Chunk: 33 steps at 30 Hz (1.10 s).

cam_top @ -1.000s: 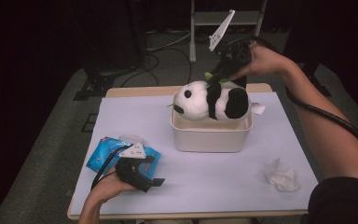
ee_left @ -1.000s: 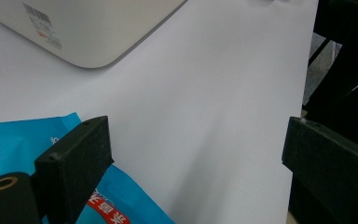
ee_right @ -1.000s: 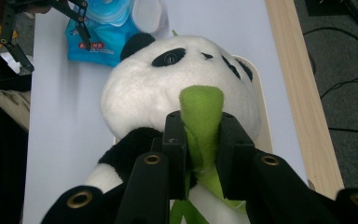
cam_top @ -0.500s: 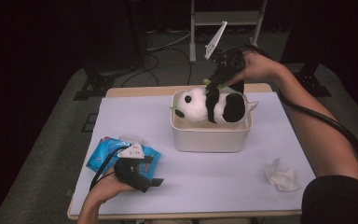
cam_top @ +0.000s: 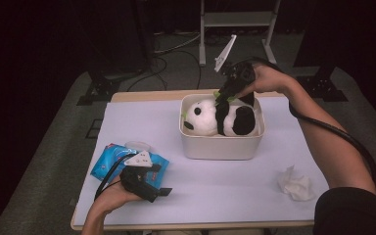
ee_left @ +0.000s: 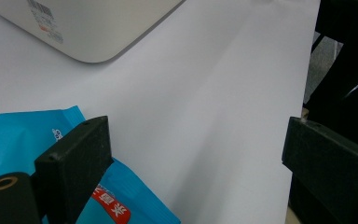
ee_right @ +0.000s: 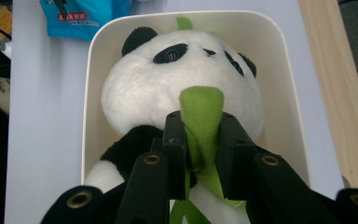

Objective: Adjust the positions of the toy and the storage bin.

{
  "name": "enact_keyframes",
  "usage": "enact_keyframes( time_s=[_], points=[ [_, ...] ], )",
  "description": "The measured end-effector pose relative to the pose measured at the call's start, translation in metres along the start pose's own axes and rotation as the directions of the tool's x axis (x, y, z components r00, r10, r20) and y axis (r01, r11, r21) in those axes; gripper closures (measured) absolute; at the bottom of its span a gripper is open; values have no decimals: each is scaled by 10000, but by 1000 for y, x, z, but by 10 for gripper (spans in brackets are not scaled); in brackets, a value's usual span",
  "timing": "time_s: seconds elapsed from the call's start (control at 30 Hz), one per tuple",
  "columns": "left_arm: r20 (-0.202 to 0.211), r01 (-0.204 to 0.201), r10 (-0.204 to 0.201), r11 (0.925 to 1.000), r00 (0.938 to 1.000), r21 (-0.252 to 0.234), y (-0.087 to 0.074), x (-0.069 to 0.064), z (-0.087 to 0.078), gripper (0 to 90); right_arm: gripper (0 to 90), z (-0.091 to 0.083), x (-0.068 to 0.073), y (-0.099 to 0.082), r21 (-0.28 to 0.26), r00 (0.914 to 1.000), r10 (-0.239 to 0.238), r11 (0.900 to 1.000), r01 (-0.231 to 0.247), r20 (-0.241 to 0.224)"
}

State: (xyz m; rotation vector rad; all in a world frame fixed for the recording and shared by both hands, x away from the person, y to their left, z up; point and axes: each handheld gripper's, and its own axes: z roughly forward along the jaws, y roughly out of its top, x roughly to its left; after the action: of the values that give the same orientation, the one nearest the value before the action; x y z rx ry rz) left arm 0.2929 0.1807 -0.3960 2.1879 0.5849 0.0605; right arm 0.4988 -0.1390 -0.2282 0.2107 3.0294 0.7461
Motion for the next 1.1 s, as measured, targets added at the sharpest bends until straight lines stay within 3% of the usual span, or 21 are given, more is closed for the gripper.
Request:
enact_keyframes(
  time_s=[0.57, 1.1],
  points=[
    [-25, 58, -57, 10000, 10000, 43, -1, 0, 0, 76, 743, 21, 1, -9, -84, 9986, 70, 9999, -74, -516],
    [-6, 6, -6, 10000, 10000, 70, 0, 0, 1, 76, 737, 38, 2, -22, -41, 9986, 75, 10000, -78, -527]
  ],
)
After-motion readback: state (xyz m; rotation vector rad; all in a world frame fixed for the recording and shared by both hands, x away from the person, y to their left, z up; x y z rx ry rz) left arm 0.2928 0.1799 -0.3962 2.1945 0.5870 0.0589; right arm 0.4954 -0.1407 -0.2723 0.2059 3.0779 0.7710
